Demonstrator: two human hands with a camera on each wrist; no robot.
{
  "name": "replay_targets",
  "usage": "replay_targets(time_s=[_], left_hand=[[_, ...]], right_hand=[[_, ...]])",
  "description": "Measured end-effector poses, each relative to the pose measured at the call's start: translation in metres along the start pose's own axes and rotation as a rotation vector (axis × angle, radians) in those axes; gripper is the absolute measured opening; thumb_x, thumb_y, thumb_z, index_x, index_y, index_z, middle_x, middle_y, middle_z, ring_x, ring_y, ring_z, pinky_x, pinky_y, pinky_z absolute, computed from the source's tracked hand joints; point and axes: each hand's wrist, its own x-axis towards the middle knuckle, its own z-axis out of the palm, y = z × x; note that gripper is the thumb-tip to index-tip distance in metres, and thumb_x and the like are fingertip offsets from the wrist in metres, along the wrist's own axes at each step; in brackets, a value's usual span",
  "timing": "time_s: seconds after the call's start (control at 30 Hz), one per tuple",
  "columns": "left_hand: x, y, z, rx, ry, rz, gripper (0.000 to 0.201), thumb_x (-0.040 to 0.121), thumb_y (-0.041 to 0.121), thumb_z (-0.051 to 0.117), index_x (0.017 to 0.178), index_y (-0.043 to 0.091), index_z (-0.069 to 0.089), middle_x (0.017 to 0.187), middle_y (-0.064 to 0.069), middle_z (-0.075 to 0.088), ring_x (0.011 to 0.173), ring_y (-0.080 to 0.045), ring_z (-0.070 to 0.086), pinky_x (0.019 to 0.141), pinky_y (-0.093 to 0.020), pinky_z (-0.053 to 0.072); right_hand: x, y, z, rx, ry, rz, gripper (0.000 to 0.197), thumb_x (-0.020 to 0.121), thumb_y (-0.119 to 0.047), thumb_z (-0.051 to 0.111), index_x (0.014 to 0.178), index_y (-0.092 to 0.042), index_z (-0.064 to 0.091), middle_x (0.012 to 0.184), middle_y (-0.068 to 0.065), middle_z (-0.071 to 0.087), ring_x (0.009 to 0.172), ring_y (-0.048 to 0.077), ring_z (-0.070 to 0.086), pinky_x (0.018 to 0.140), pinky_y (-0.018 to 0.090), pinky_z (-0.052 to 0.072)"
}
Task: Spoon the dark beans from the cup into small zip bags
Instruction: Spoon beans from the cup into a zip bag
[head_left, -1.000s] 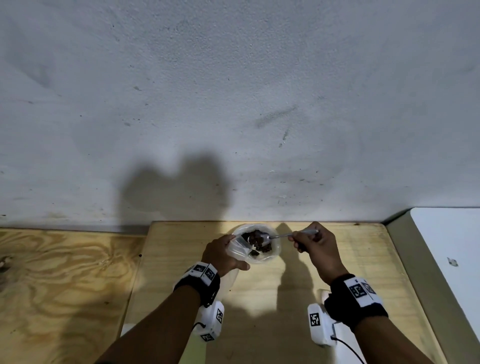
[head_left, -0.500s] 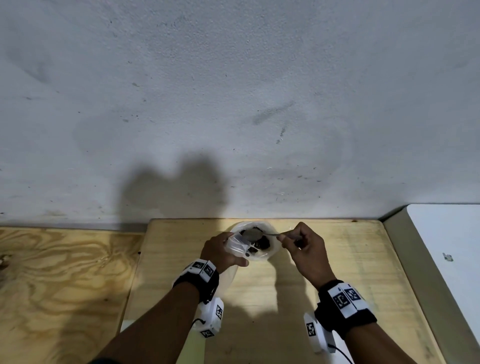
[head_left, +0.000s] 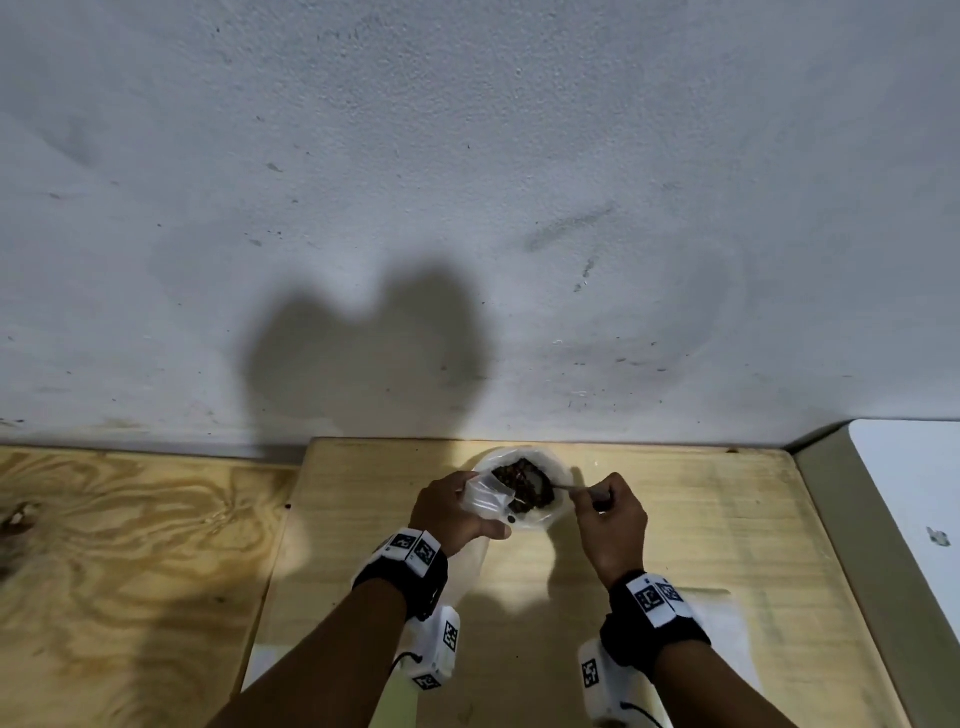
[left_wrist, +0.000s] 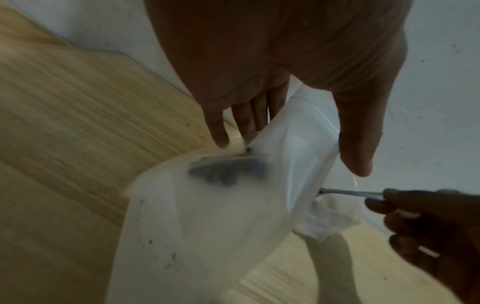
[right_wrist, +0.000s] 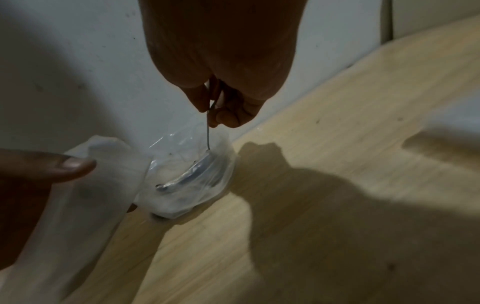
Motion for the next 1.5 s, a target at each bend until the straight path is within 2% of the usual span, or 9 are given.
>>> replay_targets(time_s=[0.17,0.3,0.57,0.67,0.83,0.97,1.07,1.2,1.5], left_hand=[[0.01,0.003,-0.003,-0.188,-0.019,-0.055,0.05,0.042,0.029,0.095,0.088,0.025,0.076,0.087,0.009,0.076,0.086,-0.009,0.071,0.072,-0.026,0.057],[0.016,0.007,-0.009,-0.291,-0.064,-0.106,0.05,0.041,0.028,0.096,0.087,0.021,0.078,0.088,0.005,0.077,0.089,-0.011,0.071,0.066,-0.02,0.052],[0.02,-0.003,-0.014,-0.451,-0.076,-0.228,0.06,0.03,0.03,0.095,0.084,0.01,0.077,0.083,-0.006,0.075,0.085,-0.025,0.067,0.078,-0.036,0.056],[0.019,-0.002,-0.014,-0.455,-0.131,-0.246,0.068,0.035,0.028,0.095,0.097,0.007,0.076,0.099,-0.012,0.076,0.101,-0.03,0.069,0.097,-0.043,0.053],[0.018,0.004,-0.015,-0.293,-0.161,-0.144,0.044,0.049,0.018,0.095,0.09,0.017,0.079,0.087,0.004,0.077,0.089,-0.013,0.07,0.076,-0.024,0.057],[0.018,0.002,-0.012,-0.142,-0.097,-0.091,0.066,0.026,0.043,0.095,0.088,0.027,0.077,0.094,0.007,0.075,0.094,-0.012,0.069,0.083,-0.032,0.058],[0.013,0.007,-0.012,-0.037,-0.068,-0.049,0.066,0.032,0.041,0.094,0.094,0.031,0.073,0.1,0.011,0.072,0.094,-0.009,0.067,0.077,-0.022,0.053],[0.009,0.009,-0.01,0.084,-0.025,0.004,0.095,0.027,0.055,0.089,0.116,0.03,0.068,0.113,0.011,0.07,0.102,-0.007,0.065,0.088,-0.023,0.052],[0.003,0.008,-0.008,0.138,-0.024,0.024,0.098,0.027,0.06,0.085,0.118,0.031,0.066,0.115,0.011,0.069,0.103,-0.008,0.064,0.091,-0.026,0.052]], right_hand=[[0.002,0.002,0.023,0.038,-0.049,0.213,0.025,0.08,-0.007,0.072,0.066,-0.012,0.051,0.068,0.015,0.067,0.07,0.036,0.064,0.065,0.043,0.052],[0.007,-0.008,0.028,0.106,-0.074,0.334,0.021,0.075,-0.007,0.075,0.064,-0.013,0.057,0.067,0.016,0.069,0.063,0.026,0.06,0.065,0.042,0.053],[0.016,-0.021,-0.006,0.408,-0.061,0.475,0.022,0.079,0.011,0.07,0.075,-0.005,0.056,0.062,0.015,0.063,0.053,0.019,0.054,0.051,0.028,0.045],[0.017,-0.023,-0.019,0.439,-0.081,0.451,0.019,0.082,0.01,0.068,0.076,-0.005,0.057,0.067,0.016,0.066,0.055,0.019,0.056,0.055,0.029,0.047],[0.021,-0.032,-0.033,0.488,-0.103,0.4,0.013,0.083,0.008,0.067,0.079,-0.001,0.059,0.072,0.021,0.069,0.057,0.021,0.055,0.055,0.03,0.045],[0.024,-0.044,-0.043,0.508,-0.165,0.315,0.013,0.085,0.006,0.066,0.079,-0.001,0.057,0.078,0.025,0.07,0.059,0.022,0.054,0.056,0.031,0.043],[0.022,-0.052,-0.048,0.485,-0.23,0.223,0.009,0.087,0.006,0.065,0.083,0.003,0.058,0.076,0.025,0.069,0.059,0.024,0.054,0.054,0.033,0.042],[0.016,-0.054,-0.049,0.4,-0.283,0.128,0.022,0.088,0.005,0.066,0.073,-0.001,0.051,0.07,0.025,0.067,0.057,0.024,0.051,0.057,0.036,0.041],[-0.007,-0.05,-0.047,0.223,-0.279,-0.083,0.028,0.086,0.003,0.072,0.071,0.001,0.048,0.07,0.02,0.07,0.066,0.021,0.066,0.065,0.035,0.048]])
